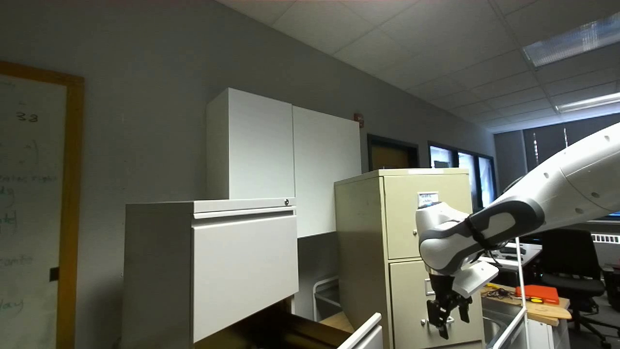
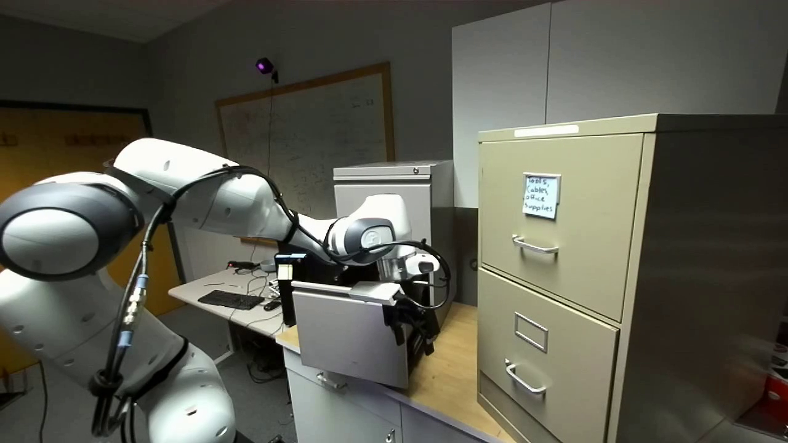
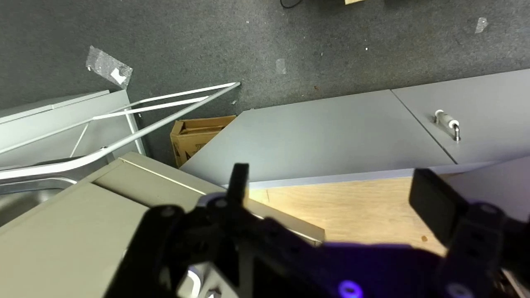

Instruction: Close the bottom drawer

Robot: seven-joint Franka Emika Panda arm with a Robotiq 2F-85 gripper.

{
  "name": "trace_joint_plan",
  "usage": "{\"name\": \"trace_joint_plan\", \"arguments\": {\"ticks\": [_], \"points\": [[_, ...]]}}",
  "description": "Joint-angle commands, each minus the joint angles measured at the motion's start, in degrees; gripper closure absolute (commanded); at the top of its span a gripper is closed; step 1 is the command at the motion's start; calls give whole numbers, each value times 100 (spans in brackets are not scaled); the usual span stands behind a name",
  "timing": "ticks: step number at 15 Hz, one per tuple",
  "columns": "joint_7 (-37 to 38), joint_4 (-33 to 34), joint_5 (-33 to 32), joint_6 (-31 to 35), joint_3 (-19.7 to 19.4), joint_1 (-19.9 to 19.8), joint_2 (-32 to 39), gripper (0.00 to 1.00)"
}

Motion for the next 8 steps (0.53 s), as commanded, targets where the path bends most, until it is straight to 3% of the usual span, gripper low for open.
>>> {"name": "trace_joint_plan", "arguments": {"ticks": [1,2,3,5,8], "points": [[-104,58,236,41,-3,267,10,0],[-129,58,315,49,7,348,14,0],[-107,68,372,42,33,417,39,25],[-125,74,514,43,65,573,71,33],[-119,97,733,63,156,799,149,58]]}}
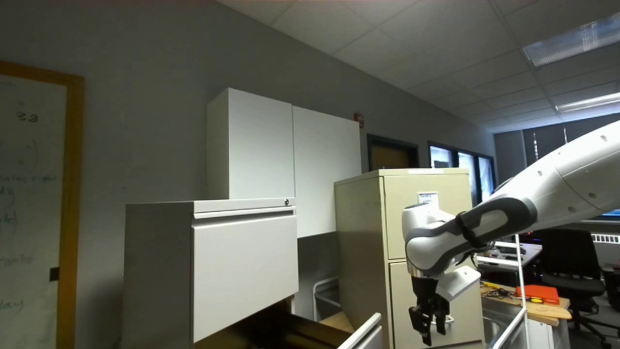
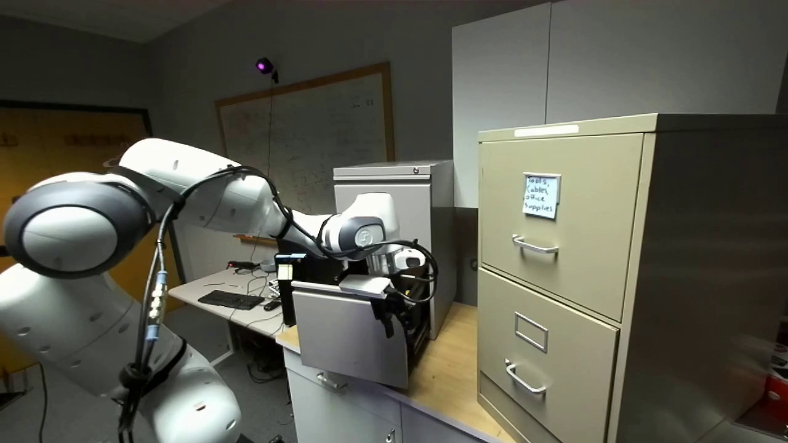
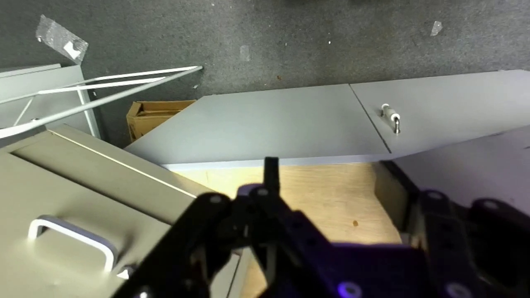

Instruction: Close the bottom drawer

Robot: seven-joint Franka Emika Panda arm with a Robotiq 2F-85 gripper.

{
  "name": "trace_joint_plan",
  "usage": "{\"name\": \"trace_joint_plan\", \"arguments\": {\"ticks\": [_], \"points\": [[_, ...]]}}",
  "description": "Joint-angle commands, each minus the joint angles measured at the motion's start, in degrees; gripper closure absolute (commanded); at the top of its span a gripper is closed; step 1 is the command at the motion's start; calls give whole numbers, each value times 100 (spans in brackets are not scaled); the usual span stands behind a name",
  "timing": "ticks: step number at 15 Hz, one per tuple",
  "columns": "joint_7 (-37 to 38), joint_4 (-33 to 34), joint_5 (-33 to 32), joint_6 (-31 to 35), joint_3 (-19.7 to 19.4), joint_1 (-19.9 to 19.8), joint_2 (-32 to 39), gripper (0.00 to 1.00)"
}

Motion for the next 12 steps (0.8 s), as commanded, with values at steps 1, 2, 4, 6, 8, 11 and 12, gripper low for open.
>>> {"name": "trace_joint_plan", "arguments": {"ticks": [1,2,4,6,8,11,12], "points": [[-88,105,277,56,123,222,143,66],[-96,106,319,107,157,282,159,73],[-65,81,311,387,244,371,172,89],[-42,58,314,748,285,417,185,100],[-23,41,392,1118,285,443,208,100],[-14,38,687,1576,258,494,246,100],[-43,59,853,1674,249,543,257,100]]}}
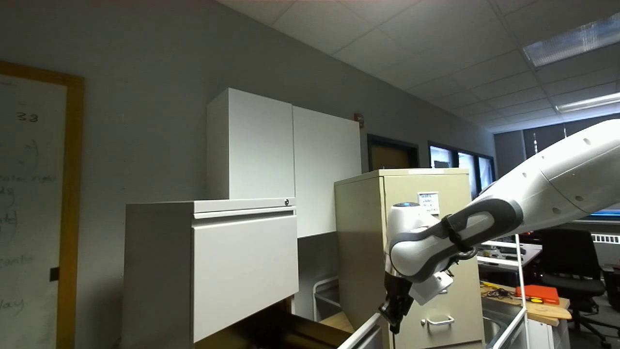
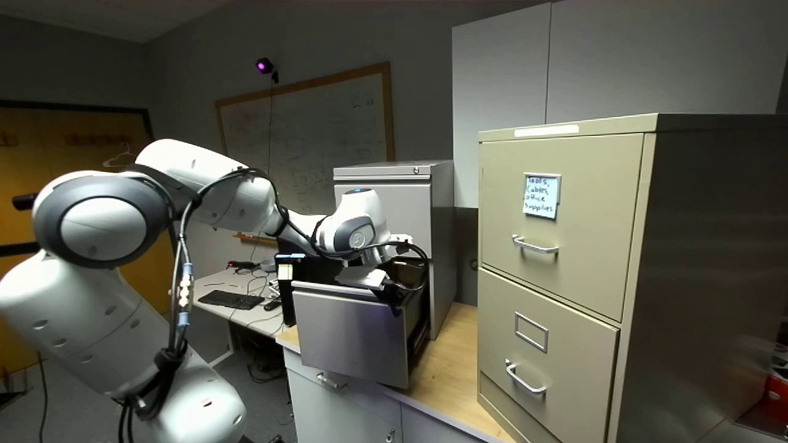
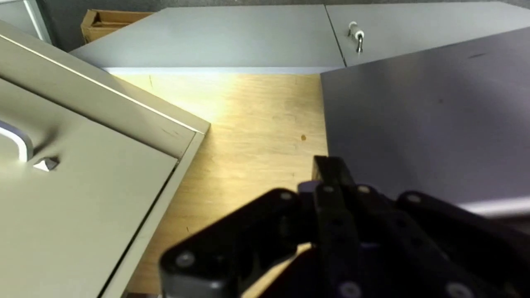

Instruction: Close the bottom drawer

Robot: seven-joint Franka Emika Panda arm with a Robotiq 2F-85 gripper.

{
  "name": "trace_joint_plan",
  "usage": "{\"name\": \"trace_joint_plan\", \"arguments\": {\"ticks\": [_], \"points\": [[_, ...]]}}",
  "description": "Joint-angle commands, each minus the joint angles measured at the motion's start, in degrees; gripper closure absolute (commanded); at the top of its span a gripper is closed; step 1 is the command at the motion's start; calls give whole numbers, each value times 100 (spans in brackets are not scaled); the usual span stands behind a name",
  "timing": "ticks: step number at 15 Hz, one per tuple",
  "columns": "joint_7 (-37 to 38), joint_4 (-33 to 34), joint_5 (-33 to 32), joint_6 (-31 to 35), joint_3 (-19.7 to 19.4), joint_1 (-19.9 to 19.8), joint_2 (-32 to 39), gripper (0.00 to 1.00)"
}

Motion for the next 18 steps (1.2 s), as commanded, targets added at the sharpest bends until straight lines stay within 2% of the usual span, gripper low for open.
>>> {"name": "trace_joint_plan", "arguments": {"ticks": [1,10,15,18], "points": [[-98,91,539,339,-23,170,58,100],[-978,330,2272,497,-212,821,337,100],[-2369,580,3392,900,-682,1154,396,100],[-3333,983,4386,992,-1103,1453,552,100]]}}
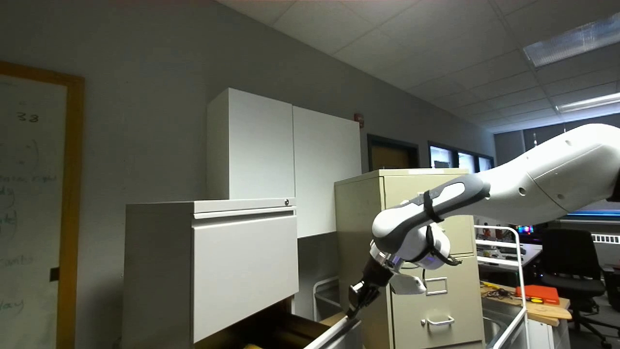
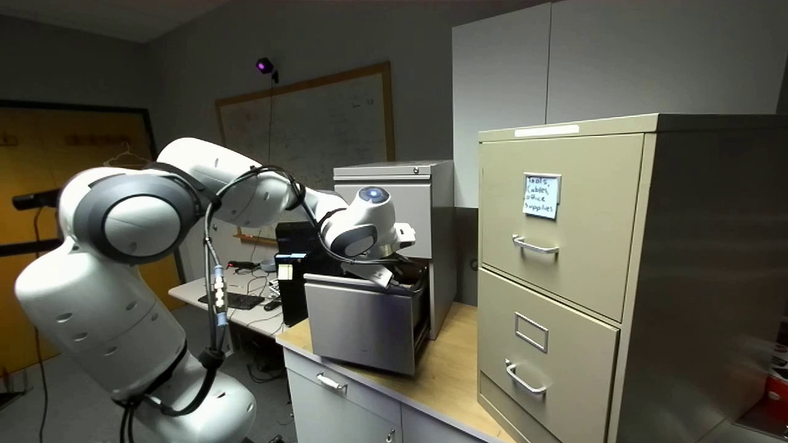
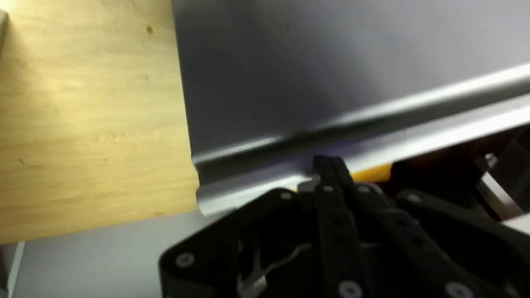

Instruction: Close the bottom drawer

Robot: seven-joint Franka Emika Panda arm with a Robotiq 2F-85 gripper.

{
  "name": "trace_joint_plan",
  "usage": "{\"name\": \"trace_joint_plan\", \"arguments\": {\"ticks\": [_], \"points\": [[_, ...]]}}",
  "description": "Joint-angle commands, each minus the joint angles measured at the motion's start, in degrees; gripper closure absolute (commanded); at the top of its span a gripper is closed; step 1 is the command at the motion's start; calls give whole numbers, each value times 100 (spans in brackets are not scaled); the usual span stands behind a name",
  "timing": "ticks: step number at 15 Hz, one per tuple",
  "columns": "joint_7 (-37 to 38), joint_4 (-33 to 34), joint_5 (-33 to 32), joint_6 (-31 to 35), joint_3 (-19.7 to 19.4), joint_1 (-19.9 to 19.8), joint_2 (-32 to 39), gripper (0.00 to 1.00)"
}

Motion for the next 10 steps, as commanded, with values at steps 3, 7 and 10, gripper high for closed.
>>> {"name": "trace_joint_plan", "arguments": {"ticks": [3,7,10], "points": [[-1711,1101,1969,-138,-681,460,434,100],[-1604,1204,1937,-614,-458,-196,694,100],[-989,900,1137,-726,-292,-727,757,100]]}}
